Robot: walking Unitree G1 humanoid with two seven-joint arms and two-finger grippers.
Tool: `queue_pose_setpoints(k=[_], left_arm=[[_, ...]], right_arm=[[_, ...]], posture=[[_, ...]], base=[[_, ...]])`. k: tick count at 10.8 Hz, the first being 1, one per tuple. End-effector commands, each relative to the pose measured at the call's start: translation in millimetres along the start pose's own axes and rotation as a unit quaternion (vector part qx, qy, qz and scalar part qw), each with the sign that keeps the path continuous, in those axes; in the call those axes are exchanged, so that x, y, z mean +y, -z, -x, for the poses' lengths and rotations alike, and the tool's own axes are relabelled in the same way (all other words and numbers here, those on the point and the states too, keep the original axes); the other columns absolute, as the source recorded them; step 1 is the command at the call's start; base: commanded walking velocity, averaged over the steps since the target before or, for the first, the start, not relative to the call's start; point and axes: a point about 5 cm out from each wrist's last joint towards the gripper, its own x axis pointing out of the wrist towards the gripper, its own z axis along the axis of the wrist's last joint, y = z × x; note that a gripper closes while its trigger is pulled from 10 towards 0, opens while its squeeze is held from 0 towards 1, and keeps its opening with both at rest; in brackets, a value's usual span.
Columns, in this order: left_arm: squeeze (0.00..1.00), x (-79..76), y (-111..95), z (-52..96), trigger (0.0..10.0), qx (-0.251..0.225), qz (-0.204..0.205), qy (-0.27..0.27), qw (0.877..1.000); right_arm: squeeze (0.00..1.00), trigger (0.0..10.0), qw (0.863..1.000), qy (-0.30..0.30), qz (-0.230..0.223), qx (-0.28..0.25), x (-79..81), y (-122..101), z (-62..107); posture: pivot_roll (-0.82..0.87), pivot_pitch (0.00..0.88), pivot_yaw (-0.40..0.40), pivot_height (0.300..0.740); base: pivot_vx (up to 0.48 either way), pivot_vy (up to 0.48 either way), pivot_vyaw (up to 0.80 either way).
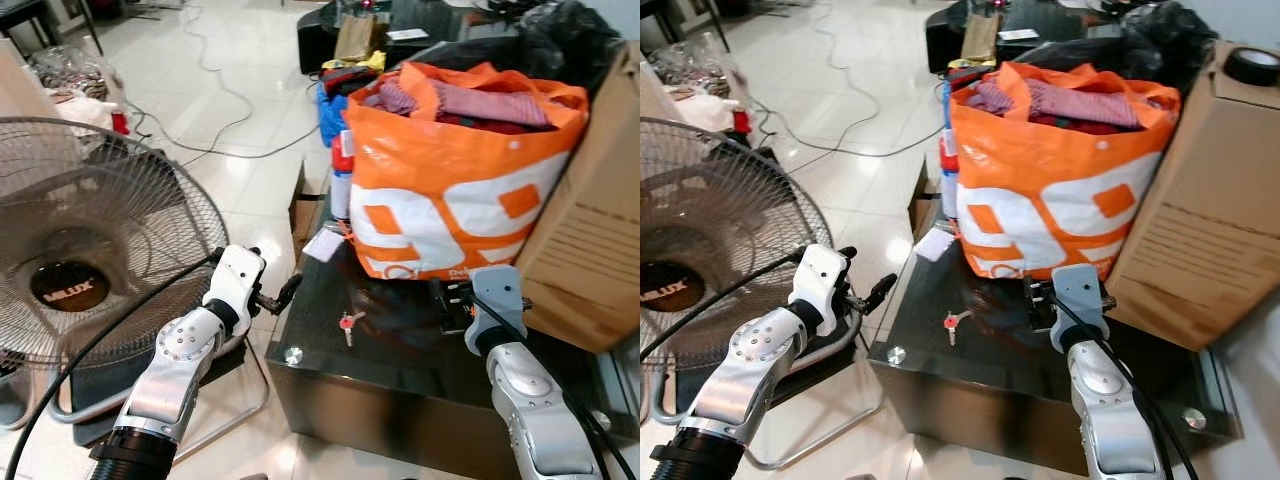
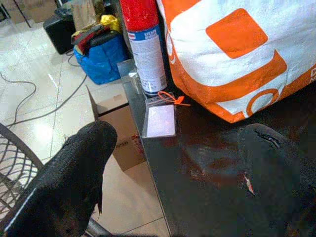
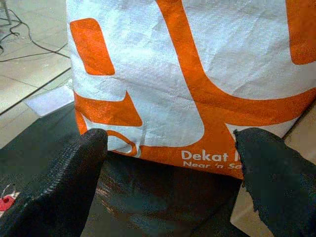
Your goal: Hang keys on a hook
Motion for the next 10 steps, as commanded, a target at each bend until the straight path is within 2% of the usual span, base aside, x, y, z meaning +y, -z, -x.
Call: queue_pose_setpoints(k=[1,6,10], left_arm=[[0.05,3.8,-2.5,-1.6,10.0,-0.001,-0.011,-0.005,1.0],[0.05,2.8,-3.3,-1.7,10.0,-0.006,-0.01,-0.002,1.0],[0.04,3.8,-3.1,-2.3,10.0,-0.008,-0.003,-0.012,1.0]], right_arm=[[0.0,10.0,1.0,0.005,0.005,-0.006,-2.3,-2.9,0.4],[0.0,10.0,1.0,0.004,0.01,-0.007,-0.8,-3.6,0.2],[0.0,10.0,1.0,0.003,0.012,-0.002,-2.3,-1.6,0.7]], posture=[[-0.09,0.0,0.069,0.74],[-0.09,0.0,0.069,0.74],[-0.09,0.0,0.072,0.74]], base=[[0.0,-0.304,0.0],[0.0,-0.389,0.0],[0.0,0.0,0.0]])
